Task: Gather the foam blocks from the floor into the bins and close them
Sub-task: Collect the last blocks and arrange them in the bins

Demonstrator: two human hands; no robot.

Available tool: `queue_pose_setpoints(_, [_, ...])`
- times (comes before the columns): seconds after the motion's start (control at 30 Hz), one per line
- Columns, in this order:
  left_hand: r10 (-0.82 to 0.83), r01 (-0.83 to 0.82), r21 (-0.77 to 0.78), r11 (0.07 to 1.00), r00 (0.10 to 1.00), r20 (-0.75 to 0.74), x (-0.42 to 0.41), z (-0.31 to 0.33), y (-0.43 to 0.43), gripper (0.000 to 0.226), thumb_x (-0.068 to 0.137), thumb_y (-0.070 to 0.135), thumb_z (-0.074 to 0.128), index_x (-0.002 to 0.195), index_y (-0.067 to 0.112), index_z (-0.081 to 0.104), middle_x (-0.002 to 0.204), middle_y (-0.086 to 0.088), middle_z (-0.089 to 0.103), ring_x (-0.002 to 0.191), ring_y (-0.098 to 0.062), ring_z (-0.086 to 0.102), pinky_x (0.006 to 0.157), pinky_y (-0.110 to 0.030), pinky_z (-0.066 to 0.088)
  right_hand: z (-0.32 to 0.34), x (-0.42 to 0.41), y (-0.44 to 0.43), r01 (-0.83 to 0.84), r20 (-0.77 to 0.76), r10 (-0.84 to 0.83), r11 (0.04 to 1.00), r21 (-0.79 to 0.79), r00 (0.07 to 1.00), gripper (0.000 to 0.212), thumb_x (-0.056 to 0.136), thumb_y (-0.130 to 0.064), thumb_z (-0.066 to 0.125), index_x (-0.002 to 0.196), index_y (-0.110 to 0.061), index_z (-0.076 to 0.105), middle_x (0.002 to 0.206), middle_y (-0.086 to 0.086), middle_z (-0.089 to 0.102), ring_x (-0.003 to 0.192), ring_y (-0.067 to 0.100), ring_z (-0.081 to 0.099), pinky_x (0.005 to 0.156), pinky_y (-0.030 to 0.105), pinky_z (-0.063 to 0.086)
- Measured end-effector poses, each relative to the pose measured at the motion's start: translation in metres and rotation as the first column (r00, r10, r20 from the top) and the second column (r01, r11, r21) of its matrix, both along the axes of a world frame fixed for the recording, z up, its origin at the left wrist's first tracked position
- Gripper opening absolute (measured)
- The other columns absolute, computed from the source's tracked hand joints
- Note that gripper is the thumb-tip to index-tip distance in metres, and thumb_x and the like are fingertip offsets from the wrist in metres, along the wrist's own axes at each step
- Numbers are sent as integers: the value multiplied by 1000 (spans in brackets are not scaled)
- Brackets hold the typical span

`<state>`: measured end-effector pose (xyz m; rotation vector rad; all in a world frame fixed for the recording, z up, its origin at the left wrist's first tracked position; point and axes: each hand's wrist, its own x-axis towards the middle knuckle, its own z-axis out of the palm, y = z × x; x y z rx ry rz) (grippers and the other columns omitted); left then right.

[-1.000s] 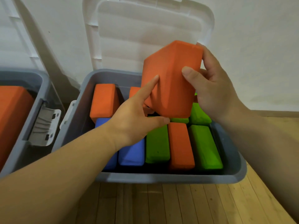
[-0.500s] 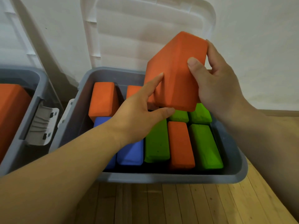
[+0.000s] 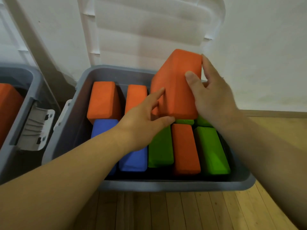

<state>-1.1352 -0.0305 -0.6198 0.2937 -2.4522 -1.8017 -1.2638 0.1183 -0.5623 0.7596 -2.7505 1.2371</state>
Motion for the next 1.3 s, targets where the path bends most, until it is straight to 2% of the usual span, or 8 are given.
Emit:
queue_pose_setpoints(0.23, [-6, 7, -55, 998, 1000, 18, -5, -6, -8, 93, 78, 66, 68, 159, 47, 24, 151, 11, 52, 135, 2, 48, 112, -32, 45, -3, -8, -9, -52, 6, 52, 998, 38, 999, 67, 102, -60, 45, 162, -39, 22, 154, -15, 46, 124, 10, 57, 93, 23, 48])
queue_pose_setpoints(0.4, [133, -138, -108, 985, 990, -48, -11, 10, -22, 75, 86, 62, 60, 154, 40, 38, 98, 17, 73, 91, 11, 66, 81, -6, 50, 6, -18, -11, -105, 68, 103, 994, 18, 992, 54, 106, -40, 42, 158, -43, 32, 145, -34, 44, 111, -19, 48, 87, 3, 37])
queue_pose_setpoints(0.5, [119, -111, -288, 951, 993, 14, -12, -2, -23, 70, 100, 44, 59, 148, 62, 11, 75, 8, 68, 69, 1, 63, 68, -14, 49, -26, -17, -19, -132, 57, 124, 977, 165, 991, 51, 107, -34, 44, 157, -40, 37, 159, -15, 42, 136, 6, 47, 109, 21, 39])
queue_pose_setpoints(0.6, [47, 69, -509, 858, 976, 211, -11, -31, -16, 70, 102, 49, 51, 154, 63, 6, 122, -2, 69, 111, -20, 63, 96, -41, 51, -75, -16, -25, -174, 98, 149, 920, 352, 984, 52, 109, -38, 38, 160, -34, 31, 159, 3, 44, 140, 25, 46, 113, 34, 34])
queue_pose_setpoints(0.7, [129, 111, -711, 694, 953, 275, -15, -43, -15, 69, 98, 65, 41, 153, 64, 0, 168, -3, 18, 150, -34, 21, 121, -57, 21, -96, -23, -28, -127, -19, 149, 894, 430, 989, 62, 102, -49, 26, 161, -31, 31, 156, 11, 48, 141, 31, 43, 119, 41, 28])
queue_pose_setpoints(0.8, [110, 140, -714, 686, 950, 292, -18, -43, -18, 69, 97, 69, 39, 150, 68, -5, 172, 1, -1, 156, -35, -2, 124, -63, 2, -102, -31, -26, -176, 62, 164, 924, 341, 984, 60, 104, -45, 31, 161, -32, 27, 163, 3, 38, 149, 26, 33, 125, 42, 19])
queue_pose_setpoints(1.17, [95, 221, -668, 711, 910, 403, -17, -12, -20, 74, 92, 77, 36, 156, 59, 3, 173, 2, -6, 158, -34, -5, 125, -61, 3, -79, -44, -13, -207, 148, 173, 941, 267, 974, 58, 108, -43, 43, 162, -29, 26, 168, 4, 27, 155, 18, 20, 124, 31, 13])
queue_pose_setpoints(1.3, [97, -7, -849, 529, 994, 52, -63, 25, -2, 76, 100, 66, 33, 164, 31, 9, 173, -3, 0, 158, -32, 0, 126, -57, 8, -59, -69, 24, -1, -25, 8, 960, 279, 1000, 58, 107, -45, 40, 158, -18, 35, 161, 6, 36, 149, 25, 32, 123, 40, 24])
